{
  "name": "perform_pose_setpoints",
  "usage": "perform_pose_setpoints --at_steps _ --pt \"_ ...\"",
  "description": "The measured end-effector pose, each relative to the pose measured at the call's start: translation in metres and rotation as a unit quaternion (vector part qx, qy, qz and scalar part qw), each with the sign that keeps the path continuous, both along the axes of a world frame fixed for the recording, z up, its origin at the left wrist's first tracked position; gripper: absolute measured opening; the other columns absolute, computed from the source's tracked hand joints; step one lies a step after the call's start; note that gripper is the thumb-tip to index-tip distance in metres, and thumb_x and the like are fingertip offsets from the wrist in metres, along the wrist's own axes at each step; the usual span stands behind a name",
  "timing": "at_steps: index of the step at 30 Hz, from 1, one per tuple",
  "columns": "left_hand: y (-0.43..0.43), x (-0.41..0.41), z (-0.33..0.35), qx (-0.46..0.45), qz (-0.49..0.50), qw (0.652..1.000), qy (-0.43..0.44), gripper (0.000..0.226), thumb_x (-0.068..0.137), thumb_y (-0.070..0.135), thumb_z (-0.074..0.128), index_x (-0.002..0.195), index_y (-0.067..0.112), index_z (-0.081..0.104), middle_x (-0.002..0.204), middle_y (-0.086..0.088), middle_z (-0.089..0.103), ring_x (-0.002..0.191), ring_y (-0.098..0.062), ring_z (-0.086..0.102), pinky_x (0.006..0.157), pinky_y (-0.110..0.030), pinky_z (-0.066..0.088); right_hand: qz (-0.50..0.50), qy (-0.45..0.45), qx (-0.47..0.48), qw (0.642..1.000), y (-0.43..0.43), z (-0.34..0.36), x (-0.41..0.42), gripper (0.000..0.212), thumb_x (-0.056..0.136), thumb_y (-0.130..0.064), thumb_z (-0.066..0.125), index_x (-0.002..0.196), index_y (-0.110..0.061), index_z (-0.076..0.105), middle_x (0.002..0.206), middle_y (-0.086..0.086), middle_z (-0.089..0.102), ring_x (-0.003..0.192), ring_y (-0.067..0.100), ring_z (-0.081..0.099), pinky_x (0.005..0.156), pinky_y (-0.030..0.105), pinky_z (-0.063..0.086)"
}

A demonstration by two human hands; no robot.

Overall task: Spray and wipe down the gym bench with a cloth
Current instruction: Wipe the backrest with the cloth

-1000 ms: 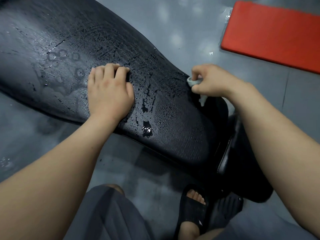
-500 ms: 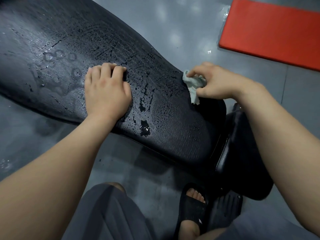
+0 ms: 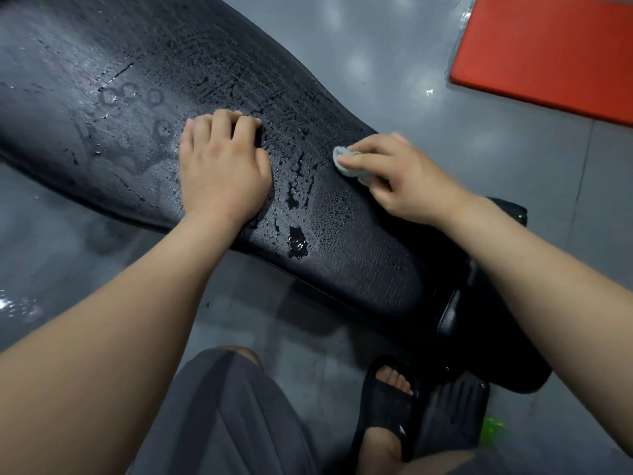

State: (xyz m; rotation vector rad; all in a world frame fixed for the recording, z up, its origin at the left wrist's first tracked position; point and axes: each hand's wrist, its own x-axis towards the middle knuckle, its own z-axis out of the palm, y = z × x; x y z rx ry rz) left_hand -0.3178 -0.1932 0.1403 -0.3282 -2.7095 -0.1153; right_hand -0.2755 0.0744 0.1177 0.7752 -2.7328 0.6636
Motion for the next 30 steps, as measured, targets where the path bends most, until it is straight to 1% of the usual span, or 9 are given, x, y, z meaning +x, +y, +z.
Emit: perform_pose_setpoints --at_steps 4,10,14,17,19,21,23,25,30 --pt "-0.002 0.002 0.0 0.003 0.001 1.0 0.001 0.042 0.091 0.029 0.04 0.125 0.019 0.062 0.129 -0.011 0.056 0.122 -0.037 0.046 0.114 -0.051 0.031 0.075 0.022 0.026 0.997 -0.017 -0.001 0.006 0.031 0.105 -0.019 0.055 0.133 -0.013 0.066 0.13 0.009 0.064 0.106 0.033 0.063 0.094 0.042 0.046" --pt "-0.002 0.001 -0.002 0.002 -0.001 1.0 0.004 0.044 0.091 0.029 0.04 0.127 0.02 0.062 0.129 -0.01 0.057 0.122 -0.037 0.047 0.115 -0.05 0.03 -0.083 -0.008 0.067 0.994 0.005 0.006 0.002 0.047 0.103 -0.035 0.041 0.138 -0.009 0.056 0.109 0.019 0.057 0.088 0.037 0.054 0.078 0.048 0.051" --pt "-0.004 0.001 -0.001 0.002 -0.001 1.0 0.0 0.046 0.09 0.03 0.039 0.129 0.02 0.062 0.131 -0.009 0.057 0.124 -0.037 0.047 0.116 -0.051 0.029 0.008 -0.042 0.134 0.99 -0.025 0.024 0.013 0.043 0.1 -0.036 0.05 0.132 -0.008 0.055 0.101 0.016 0.05 0.077 0.03 0.052 0.066 0.037 0.047" --pt "-0.005 0.001 -0.003 0.008 -0.004 1.0 -0.003 0.045 0.09 0.03 0.04 0.128 0.02 0.062 0.133 -0.009 0.056 0.125 -0.037 0.046 0.12 -0.05 0.025 0.039 -0.089 0.155 0.983 -0.039 0.033 0.018 0.05 0.098 -0.041 0.055 0.136 -0.009 0.052 0.11 0.014 0.049 0.079 0.031 0.056 0.067 0.037 0.048" --pt "-0.004 0.002 -0.002 0.014 -0.006 1.0 -0.006 0.045 0.09 0.029 0.041 0.128 0.019 0.062 0.133 -0.009 0.056 0.125 -0.037 0.046 0.121 -0.05 0.023 0.04 -0.12 0.152 0.98 -0.035 0.041 0.019 0.056 0.096 -0.043 0.058 0.14 -0.01 0.049 0.12 0.013 0.048 0.087 0.029 0.057 0.077 0.039 0.05" --pt "-0.004 0.002 -0.001 0.012 -0.005 1.0 -0.008 0.045 0.09 0.029 0.042 0.128 0.019 0.062 0.133 -0.009 0.056 0.125 -0.037 0.046 0.121 -0.05 0.023 0.045 -0.151 0.165 0.974 -0.032 0.048 0.02 0.063 0.094 -0.039 0.061 0.147 -0.012 0.041 0.129 0.011 0.043 0.091 0.027 0.057 0.084 0.039 0.05" --pt "-0.003 0.002 0.0 0.017 -0.006 1.0 -0.01 0.044 0.089 0.029 0.043 0.128 0.02 0.062 0.132 -0.008 0.056 0.125 -0.036 0.046 0.121 -0.05 0.023 0.028 -0.168 0.186 0.968 -0.035 0.05 0.024 0.061 0.095 -0.032 0.061 0.148 -0.012 0.038 0.13 0.01 0.041 0.088 0.028 0.058 0.081 0.042 0.051" --pt "-0.003 0.003 0.0 0.015 -0.006 1.0 -0.011 0.044 0.09 0.029 0.043 0.128 0.02 0.063 0.132 -0.008 0.057 0.125 -0.036 0.046 0.121 -0.05 0.023 -0.024 -0.186 0.174 0.967 -0.043 0.048 0.031 0.052 0.096 -0.028 0.06 0.142 -0.012 0.042 0.125 0.01 0.042 0.085 0.028 0.056 0.077 0.041 0.051" --pt "-0.003 0.001 0.001 0.011 0.002 1.0 -0.006 0.042 0.09 0.029 0.044 0.126 0.021 0.063 0.132 -0.007 0.057 0.124 -0.035 0.047 0.12 -0.049 0.025 -0.144 -0.226 0.112 0.957 -0.064 0.043 0.04 0.022 0.097 -0.027 0.057 0.107 -0.01 0.047 0.112 0.01 0.042 0.072 0.023 0.051 0.064 0.033 0.044"
